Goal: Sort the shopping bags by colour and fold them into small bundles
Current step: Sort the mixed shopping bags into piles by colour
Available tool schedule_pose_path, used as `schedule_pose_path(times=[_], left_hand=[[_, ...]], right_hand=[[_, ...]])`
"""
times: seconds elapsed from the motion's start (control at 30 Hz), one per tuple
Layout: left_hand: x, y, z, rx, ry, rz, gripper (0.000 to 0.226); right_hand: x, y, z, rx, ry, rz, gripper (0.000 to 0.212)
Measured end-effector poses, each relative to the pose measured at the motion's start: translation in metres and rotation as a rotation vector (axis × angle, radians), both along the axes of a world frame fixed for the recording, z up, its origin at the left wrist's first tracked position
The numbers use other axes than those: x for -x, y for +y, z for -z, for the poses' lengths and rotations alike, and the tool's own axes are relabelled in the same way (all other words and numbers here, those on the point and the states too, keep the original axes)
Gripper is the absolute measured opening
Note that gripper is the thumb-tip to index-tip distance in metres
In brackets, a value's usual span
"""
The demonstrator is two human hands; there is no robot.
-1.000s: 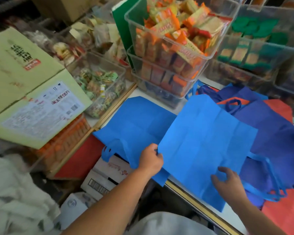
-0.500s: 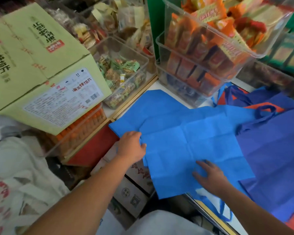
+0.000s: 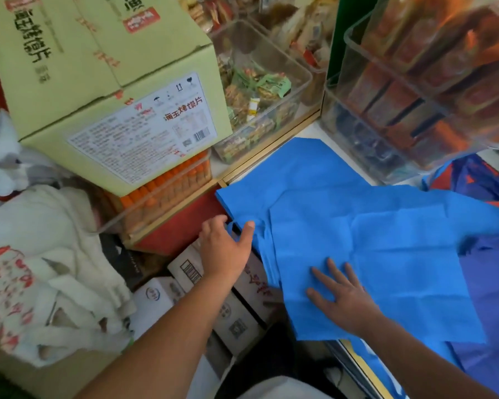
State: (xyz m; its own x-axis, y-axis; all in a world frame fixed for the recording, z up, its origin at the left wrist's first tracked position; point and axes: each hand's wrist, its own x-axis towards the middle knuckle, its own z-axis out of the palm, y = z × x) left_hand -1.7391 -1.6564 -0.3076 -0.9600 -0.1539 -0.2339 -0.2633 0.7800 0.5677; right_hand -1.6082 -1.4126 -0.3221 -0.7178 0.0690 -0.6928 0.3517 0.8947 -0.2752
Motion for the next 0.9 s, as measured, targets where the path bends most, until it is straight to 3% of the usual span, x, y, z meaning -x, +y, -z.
schedule_pose_path(times=[0.07,0.13,0.17,0.23,0.33,0.43,0.5,0.6,0.7,0.77,0.83,0.9], left_hand=[[0.018,0.006,0.007,-0.223,-0.290,-0.169,0.092],[0.027,0.014,0.014,-0.483,-0.430,-0.393,0.081],[0.026,0.017,0.020,-0.537,-0.424,-0.433,0.060],[0.019,0.019,0.020,-0.530,-0.357,-0.418,0.013],[0.002,0.017,0.014,-0.570,-0.332,-0.372,0.018],[-0.006,0.017,-0.003,-0.668,-0.348,-0.392,0.017],[-0.015,0.014,-0.009,-0.629,-0.261,-0.291,0.020],[-0.033,0.007,-0.010,-0.226,-0.077,-0.035,0.072],[-0.044,0.008,-0.021,0.024,0.255,0.233,0.070],[-0.055,0.017,-0.019,-0.013,0.340,0.456,0.057],[-0.069,0.031,-0.008,-0.087,0.207,0.636,0.050],[-0.082,0.045,0.005,-0.076,-0.007,0.750,0.064]], right_hand=[[-0.002,-0.002,0.001,-0.020,-0.034,-0.019,0.076],[-0.006,0.000,0.003,-0.017,0.002,-0.063,0.089],[-0.005,0.002,0.004,-0.003,0.005,-0.053,0.097],[-0.002,0.007,0.005,0.015,0.007,-0.022,0.091],[-0.002,0.004,0.000,-0.062,-0.041,-0.073,0.088],[0.011,-0.013,-0.005,-0.122,-0.082,-0.004,0.069],[0.029,-0.027,0.000,-0.091,-0.076,0.026,0.069],[0.061,-0.046,0.003,0.135,-0.017,0.123,0.065],[0.073,-0.045,-0.006,0.443,0.228,0.341,0.059],[0.060,-0.026,-0.011,0.347,0.416,0.432,0.054],[0.034,0.002,-0.008,0.128,0.491,0.514,0.053],[0.002,0.030,-0.004,-0.086,0.408,0.624,0.060]])
